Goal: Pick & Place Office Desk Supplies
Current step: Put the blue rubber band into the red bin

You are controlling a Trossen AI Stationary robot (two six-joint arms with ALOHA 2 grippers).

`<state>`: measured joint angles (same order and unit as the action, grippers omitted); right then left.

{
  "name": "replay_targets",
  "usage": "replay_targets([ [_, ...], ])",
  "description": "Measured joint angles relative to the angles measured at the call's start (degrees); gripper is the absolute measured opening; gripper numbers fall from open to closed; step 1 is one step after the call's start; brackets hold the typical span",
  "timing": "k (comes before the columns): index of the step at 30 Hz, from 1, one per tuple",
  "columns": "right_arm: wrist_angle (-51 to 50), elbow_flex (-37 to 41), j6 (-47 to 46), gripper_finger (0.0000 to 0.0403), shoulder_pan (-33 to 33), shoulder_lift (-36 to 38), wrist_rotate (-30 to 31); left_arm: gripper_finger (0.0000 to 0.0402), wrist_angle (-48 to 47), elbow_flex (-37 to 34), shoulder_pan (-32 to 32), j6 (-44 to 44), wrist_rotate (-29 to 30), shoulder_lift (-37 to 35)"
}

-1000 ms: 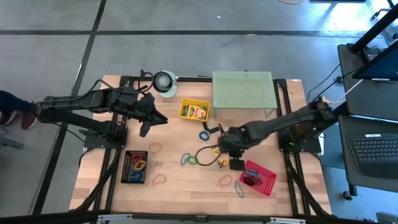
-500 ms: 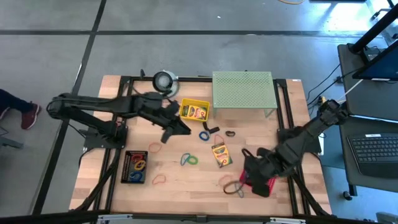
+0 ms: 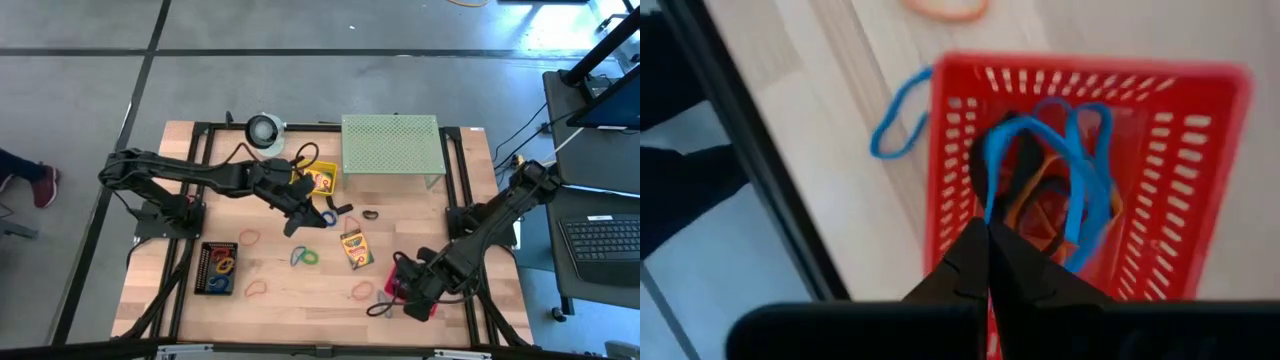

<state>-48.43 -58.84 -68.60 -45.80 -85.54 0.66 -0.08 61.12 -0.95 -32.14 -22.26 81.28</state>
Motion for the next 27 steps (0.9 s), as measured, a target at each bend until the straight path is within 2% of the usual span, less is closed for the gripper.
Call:
replay_targets([
  [4,5.2,4.5,-0.5,0.0000,0.0,0.0,-2.4,0.0059,0.0,0.0,0.0,0.2,0.3,0.1],
  [10,9.0,7.7,-1.5,0.0000,0.0,0.0,-3.3,0.0059,1.8,0.0,0.0,1.2,4.9,3.3],
  [14,9.1,8.9,-1.5,0.0001,0.0,0.0,-2.7,0.0059,8.6,0.0,0.0,1.0,4.4,8.3],
  [20,9.0,9.8,-3.4,0.0010,0.0,0.0,-2.6,0.0059,20.1,0.0,-0.8,-8.1,4.5,15.8],
  [23,8.8,9.8,-6.5,0.0017,0.0,0.0,-0.7,0.0059,20.9,0.0,-1.8,-9.9,3.6,18.6],
  [27,8.8,9.8,-9.2,0.0044,0.0,0.0,-0.7,0.0059,20.7,0.0,-2.6,-10.2,-0.6,21.5],
])
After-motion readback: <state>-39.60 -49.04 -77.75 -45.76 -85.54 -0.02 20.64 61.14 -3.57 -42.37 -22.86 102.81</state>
